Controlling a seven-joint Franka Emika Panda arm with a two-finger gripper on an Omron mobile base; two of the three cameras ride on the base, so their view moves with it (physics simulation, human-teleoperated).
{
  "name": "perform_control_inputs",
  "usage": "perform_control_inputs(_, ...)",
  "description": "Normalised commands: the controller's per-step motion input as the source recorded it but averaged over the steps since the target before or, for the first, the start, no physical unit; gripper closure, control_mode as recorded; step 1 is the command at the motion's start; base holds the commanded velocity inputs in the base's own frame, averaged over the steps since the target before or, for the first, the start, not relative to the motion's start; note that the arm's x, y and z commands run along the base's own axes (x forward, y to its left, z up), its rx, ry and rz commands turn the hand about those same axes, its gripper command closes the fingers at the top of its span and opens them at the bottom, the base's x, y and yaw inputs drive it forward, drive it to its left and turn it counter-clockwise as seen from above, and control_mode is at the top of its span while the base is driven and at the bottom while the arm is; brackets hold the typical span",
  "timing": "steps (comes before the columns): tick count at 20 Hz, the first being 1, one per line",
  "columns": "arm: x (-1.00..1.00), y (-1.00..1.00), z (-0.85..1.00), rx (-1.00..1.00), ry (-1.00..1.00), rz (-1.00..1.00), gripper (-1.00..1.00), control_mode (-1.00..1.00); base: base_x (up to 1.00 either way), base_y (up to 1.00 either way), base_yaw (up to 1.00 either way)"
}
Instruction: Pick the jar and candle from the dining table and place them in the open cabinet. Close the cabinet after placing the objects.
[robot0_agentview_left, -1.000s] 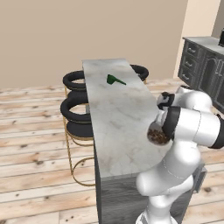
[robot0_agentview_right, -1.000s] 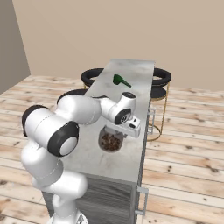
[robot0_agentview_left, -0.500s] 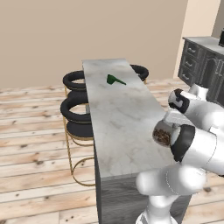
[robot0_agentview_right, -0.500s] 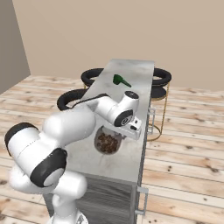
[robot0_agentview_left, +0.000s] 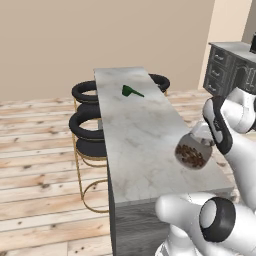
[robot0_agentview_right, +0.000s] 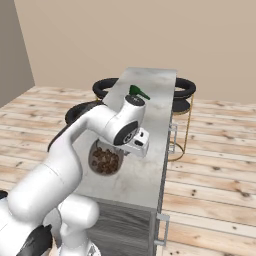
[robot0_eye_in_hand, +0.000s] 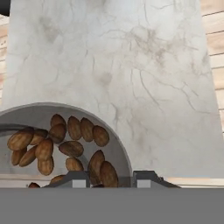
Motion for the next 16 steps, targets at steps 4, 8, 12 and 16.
perform_control_inputs(4, -0.53, 0.99, 0.62, 0.0, -0.03, 0.02, 1.0, -1.0, 0.0, 0.0, 0.0)
perform_control_inputs(8, -0.61, 0.94, 0.63, 0.0, 0.0, 0.02, 1.0, -1.0, 0.0, 0.0, 0.0)
perform_control_inputs(12, -0.64, 0.55, 0.42, -0.02, 0.0, 0.02, 1.0, -1.0, 0.0, 0.0, 0.0)
perform_control_inputs(16, -0.46, 0.16, 0.27, 0.0, 0.0, 0.07, 1.0, -1.0, 0.0, 0.0, 0.0)
